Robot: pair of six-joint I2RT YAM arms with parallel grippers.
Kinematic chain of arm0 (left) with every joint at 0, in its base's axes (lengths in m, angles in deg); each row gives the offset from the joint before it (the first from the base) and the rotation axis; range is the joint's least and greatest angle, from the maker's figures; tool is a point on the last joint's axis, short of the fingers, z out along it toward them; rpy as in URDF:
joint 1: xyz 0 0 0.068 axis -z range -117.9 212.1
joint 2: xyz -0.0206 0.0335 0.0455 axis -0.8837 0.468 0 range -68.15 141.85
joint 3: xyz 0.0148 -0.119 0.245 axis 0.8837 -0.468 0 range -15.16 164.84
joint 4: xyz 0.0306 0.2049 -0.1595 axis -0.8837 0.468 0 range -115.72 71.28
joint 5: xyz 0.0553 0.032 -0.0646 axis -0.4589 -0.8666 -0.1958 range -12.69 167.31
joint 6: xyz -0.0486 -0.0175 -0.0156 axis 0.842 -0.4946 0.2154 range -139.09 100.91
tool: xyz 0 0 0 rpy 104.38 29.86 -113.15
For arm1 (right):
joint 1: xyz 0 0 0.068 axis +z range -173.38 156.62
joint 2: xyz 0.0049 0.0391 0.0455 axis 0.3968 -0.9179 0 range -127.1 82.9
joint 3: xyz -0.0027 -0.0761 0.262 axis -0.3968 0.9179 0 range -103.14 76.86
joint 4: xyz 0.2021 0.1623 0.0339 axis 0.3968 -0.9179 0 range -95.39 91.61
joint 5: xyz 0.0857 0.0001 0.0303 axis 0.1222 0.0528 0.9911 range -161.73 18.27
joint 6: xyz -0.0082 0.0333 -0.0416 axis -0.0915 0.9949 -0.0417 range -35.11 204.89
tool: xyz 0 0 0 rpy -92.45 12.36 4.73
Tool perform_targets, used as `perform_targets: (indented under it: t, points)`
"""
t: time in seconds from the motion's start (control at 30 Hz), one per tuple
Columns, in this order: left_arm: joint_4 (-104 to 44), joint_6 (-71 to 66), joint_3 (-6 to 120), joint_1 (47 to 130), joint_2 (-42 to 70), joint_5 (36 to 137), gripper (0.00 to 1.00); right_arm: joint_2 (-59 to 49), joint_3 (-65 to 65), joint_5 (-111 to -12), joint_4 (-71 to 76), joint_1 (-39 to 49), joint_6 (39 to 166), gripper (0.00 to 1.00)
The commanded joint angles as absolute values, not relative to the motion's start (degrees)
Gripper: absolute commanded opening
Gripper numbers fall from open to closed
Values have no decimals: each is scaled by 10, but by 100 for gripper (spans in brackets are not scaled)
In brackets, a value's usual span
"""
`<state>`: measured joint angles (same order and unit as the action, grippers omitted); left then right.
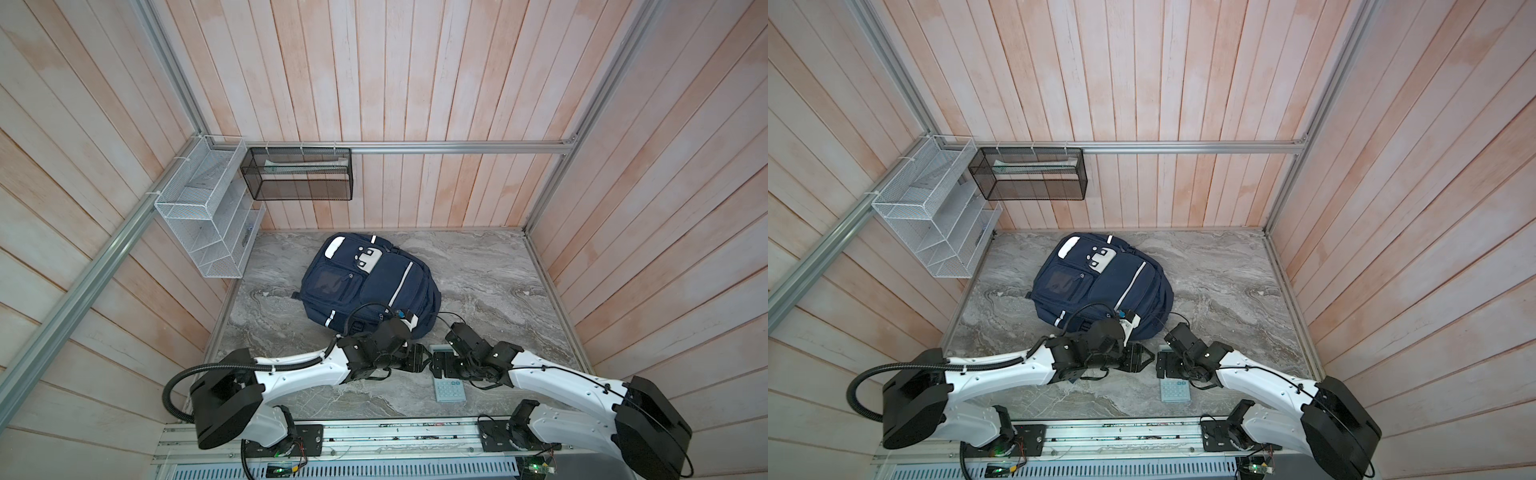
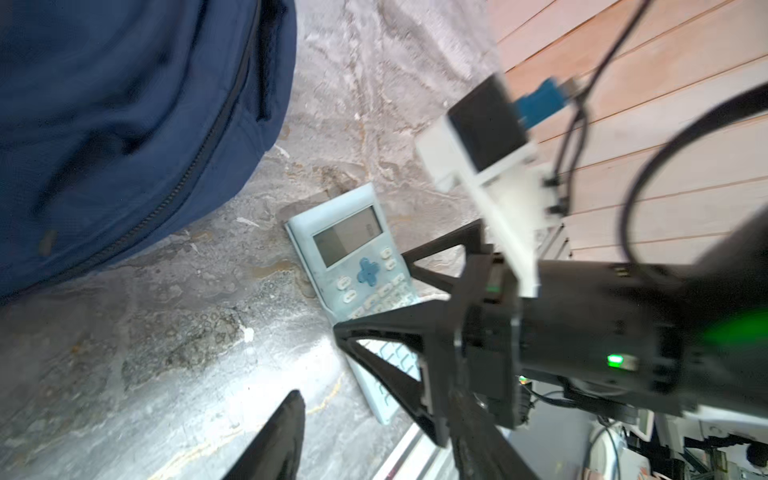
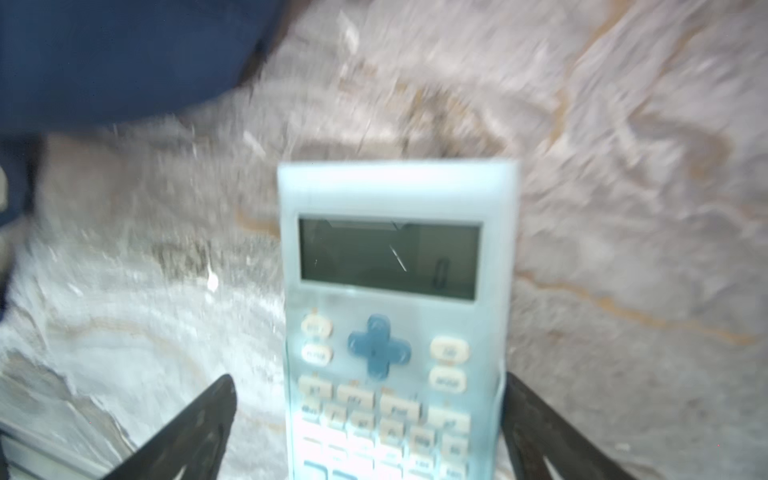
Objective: Pack the student bag
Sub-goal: 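Lift the calculator with the right gripper while the left gripper moves to the backpack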
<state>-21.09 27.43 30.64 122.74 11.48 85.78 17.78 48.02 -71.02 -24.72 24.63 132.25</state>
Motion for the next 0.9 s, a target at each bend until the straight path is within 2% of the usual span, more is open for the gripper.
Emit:
perform_targets:
  t: [0.0, 0.13, 0.27, 0.37, 0.47, 0.57, 0.7, 0.87]
  points:
    - [-157, 275, 294, 1224, 72, 818, 59, 156, 476, -746, -298, 284, 1372, 98]
    - [-109, 253, 288, 1192, 20, 778, 61, 102, 433, -798, -342, 336, 1402, 98]
    - [-16, 227, 324, 1182, 1, 692, 61, 28, 415, -822, -371, 346, 1405, 96]
    - [-9, 206, 327, 1144, -14, 703, 61, -1, 418, -825, -373, 344, 1404, 90]
    - [-23, 188, 325, 1110, -23, 721, 61, -17, 417, -825, -381, 341, 1397, 77]
    - [-36, 165, 338, 1089, -8, 733, 61, 6, 425, -819, -364, 323, 1377, 53]
    - [1, 96, 421, 1096, 52, 736, 61, 74, 448, -771, -307, 253, 1325, 51]
    - [7, -63, 503, 1100, 148, 727, 64, 147, 423, -790, -325, 173, 1274, 50]
